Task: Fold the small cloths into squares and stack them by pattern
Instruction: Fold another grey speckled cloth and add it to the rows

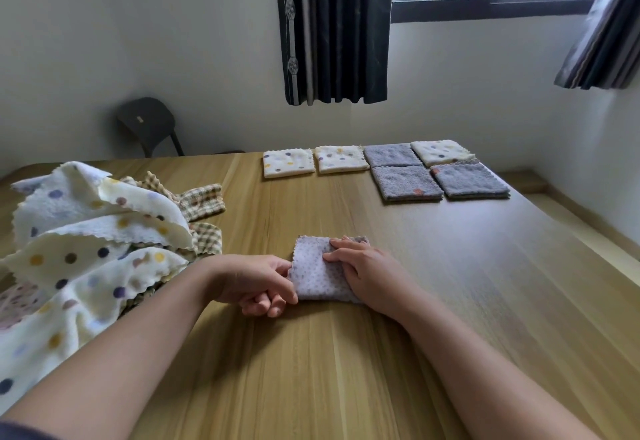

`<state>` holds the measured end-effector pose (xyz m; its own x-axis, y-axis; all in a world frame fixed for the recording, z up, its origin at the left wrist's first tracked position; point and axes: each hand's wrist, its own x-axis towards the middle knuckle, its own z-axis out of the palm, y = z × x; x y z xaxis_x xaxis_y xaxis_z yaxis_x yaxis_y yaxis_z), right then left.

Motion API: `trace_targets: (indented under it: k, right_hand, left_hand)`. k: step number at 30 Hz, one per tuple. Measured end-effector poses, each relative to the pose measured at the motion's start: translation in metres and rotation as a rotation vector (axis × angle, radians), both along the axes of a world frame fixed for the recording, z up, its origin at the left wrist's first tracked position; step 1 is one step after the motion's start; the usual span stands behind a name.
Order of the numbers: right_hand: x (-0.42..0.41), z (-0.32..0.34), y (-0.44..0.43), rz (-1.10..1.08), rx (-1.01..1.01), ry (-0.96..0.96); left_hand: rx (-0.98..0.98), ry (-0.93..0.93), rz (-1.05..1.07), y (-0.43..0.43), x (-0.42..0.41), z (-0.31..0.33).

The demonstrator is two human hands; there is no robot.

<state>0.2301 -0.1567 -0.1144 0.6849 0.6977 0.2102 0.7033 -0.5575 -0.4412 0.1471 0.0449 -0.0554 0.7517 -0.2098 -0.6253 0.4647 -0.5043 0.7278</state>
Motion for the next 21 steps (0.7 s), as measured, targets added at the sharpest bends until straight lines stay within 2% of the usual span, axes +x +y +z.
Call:
trace_targets:
  k: [8,10,12,14,15,17,18,21]
  right_hand:
    - [-0.001,0.0,0.001,-0.002,-0.014,-0.01]
    - [-0.001,-0.001,0.0,0.003,-0.012,-0.02]
    - [0.001,-0.004,0.0,0.022,0.012,-0.016]
    - [0.001,-0.005,0.001,0.034,0.118,0.004]
    - [0.0,-0.003,0.001,0.013,0.205,0.027]
    - [-0.002,0.008,-0.004,-0.129,0.396,0.1]
    - [-0.004,0.016,-0.009,-0.229,0.468,0.149]
    - [-0.008,0.033,-0.029,-0.405,0.553,0.411]
  left_hand:
    - [0.049,-0.014,0.075,-0.001,-0.008,-0.001]
    - [0.124,-0.044,0.106,-0.005,-0.011,0.001]
    - [0.422,-0.204,0.184,-0.013,-0.014,0.001]
    - [0.842,-0.534,0.304,-0.025,-0.017,-0.002]
    - [0.951,-0.725,0.335,-0.035,-0.015,-0.003]
    - [0.91,-0.958,0.309,-0.056,-0.006,-0.007]
    - [0.867,-0.959,0.233,-0.065,0.002,-0.012]
    - [0.886,-0.747,-0.052,-0.074,0.02,-0.036]
